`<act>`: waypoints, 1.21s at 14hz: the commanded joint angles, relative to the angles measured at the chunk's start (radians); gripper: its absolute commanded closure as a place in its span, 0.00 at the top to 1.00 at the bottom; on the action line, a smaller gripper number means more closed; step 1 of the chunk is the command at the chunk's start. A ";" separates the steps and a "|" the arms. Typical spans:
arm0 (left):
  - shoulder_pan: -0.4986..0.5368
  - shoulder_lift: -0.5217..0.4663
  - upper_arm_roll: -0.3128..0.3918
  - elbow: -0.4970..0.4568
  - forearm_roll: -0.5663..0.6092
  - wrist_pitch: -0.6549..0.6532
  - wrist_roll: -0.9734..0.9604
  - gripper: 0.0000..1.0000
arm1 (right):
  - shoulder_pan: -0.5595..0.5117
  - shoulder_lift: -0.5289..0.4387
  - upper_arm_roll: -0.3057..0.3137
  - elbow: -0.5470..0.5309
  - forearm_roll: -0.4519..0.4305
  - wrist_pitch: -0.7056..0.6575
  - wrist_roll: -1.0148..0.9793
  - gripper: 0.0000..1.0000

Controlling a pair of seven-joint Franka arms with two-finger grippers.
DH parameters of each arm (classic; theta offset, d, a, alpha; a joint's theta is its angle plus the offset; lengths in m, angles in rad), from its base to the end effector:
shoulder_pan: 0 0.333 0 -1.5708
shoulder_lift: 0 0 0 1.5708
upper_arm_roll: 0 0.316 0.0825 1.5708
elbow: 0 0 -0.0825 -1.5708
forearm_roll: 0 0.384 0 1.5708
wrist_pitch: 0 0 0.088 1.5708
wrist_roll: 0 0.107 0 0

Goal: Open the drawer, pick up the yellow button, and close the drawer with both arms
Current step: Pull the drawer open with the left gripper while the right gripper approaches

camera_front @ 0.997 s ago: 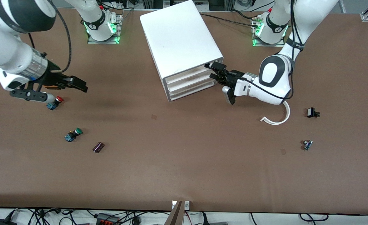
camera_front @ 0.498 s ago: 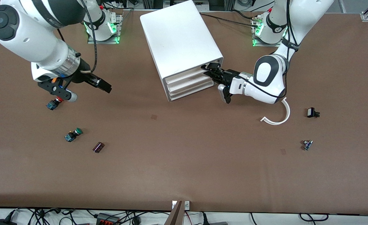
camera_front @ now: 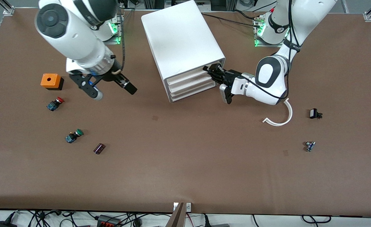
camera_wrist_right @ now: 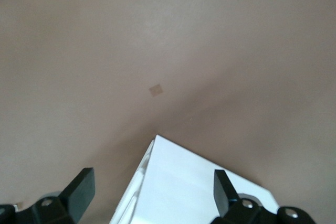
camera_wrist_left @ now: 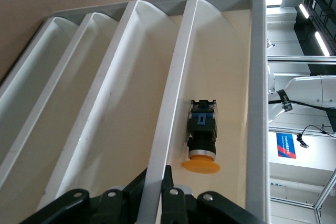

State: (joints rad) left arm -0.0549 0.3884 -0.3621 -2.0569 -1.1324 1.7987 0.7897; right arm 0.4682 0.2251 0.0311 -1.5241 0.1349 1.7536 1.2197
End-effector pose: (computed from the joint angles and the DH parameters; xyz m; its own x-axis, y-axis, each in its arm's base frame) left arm 0.4759 -0.2896 0.2688 0.8494 -0.5270 -0.0263 -0.1476 -0.2852 0.9470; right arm 0.5501 0.3116 0.5300 0.7308 -0.6702 -0.1298 -0.6799 -0.7316 -0.0504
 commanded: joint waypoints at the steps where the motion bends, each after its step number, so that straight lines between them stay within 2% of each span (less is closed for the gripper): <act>1: 0.030 0.009 0.009 0.044 0.046 0.011 0.008 0.04 | 0.044 0.054 -0.008 0.064 0.002 0.015 0.110 1.00; 5: 0.069 0.104 0.017 0.158 0.101 0.014 -0.001 0.05 | 0.061 0.085 -0.008 0.100 0.003 0.015 0.199 1.00; 10: 0.073 0.197 0.061 0.282 0.111 0.016 -0.001 0.05 | 0.130 0.175 -0.008 0.196 0.003 0.044 0.467 1.00; 13: 0.072 0.230 0.081 0.360 0.206 0.016 -0.006 0.05 | 0.165 0.217 -0.010 0.222 0.002 0.090 0.572 1.00; 16: 0.073 0.233 0.081 0.365 0.214 0.013 -0.012 0.05 | 0.194 0.267 -0.010 0.268 0.002 0.128 0.648 1.00; 17: 0.073 0.233 0.081 0.366 0.214 0.013 -0.015 0.10 | 0.201 0.292 -0.010 0.292 0.002 0.133 0.671 1.00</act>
State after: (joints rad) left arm 0.0303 0.5902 -0.2934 -1.7210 -0.9826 1.7656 0.7723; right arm 0.6443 0.4594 0.0307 -1.3141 0.1348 1.8890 1.8175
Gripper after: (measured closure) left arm 0.890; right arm 0.000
